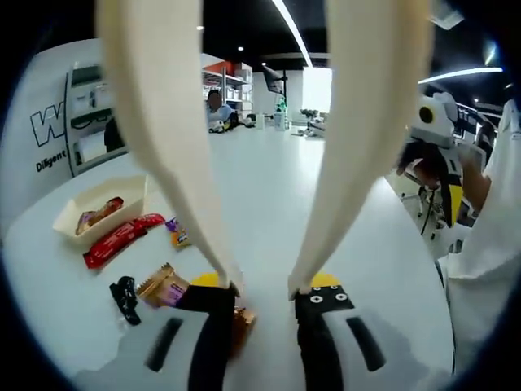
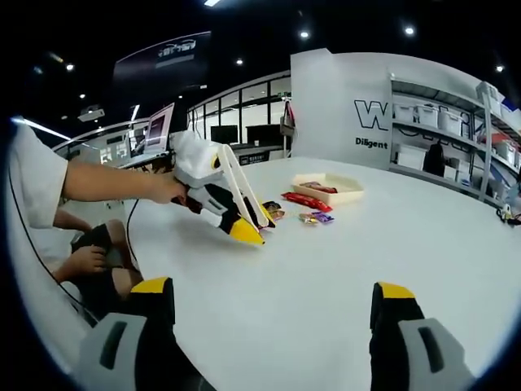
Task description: Place the target food into the container with the food tongs after gripping and lifting it, then release it inside without dropping or visibly crushing the food.
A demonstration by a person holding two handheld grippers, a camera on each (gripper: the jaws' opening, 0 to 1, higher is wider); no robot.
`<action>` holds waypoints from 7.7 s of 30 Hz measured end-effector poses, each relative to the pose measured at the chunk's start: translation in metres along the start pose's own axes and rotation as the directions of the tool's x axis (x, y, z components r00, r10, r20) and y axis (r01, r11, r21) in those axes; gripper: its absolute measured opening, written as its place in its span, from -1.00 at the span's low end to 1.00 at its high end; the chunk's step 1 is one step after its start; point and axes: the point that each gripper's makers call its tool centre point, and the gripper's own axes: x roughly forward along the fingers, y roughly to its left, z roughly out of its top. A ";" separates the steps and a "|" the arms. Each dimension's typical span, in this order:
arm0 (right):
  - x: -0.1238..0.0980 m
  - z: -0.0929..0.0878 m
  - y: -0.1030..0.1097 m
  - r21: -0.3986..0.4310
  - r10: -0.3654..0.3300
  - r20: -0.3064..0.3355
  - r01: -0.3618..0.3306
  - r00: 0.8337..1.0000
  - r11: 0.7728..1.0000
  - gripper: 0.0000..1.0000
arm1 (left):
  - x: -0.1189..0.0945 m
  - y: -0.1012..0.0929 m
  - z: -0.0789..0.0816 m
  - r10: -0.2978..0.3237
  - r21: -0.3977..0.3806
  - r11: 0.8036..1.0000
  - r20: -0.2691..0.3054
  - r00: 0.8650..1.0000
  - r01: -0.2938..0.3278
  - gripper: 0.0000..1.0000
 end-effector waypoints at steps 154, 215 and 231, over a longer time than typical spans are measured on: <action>0.015 -0.033 -0.081 0.106 -0.070 -0.059 0.076 0.996 0.991 0.98 | 0.076 0.197 0.073 0.336 -0.216 0.917 -0.036 0.941 -0.336 -0.54; -0.015 -0.001 -0.032 0.021 -0.052 0.007 0.052 0.999 0.998 0.98 | 0.043 0.032 0.027 0.118 -0.207 0.971 -0.013 0.993 -0.118 -0.44; -0.019 -0.006 -0.035 0.027 -0.060 -0.004 0.060 0.998 0.998 0.98 | 0.054 0.058 0.035 0.160 -0.115 0.980 -0.008 0.987 -0.160 -0.42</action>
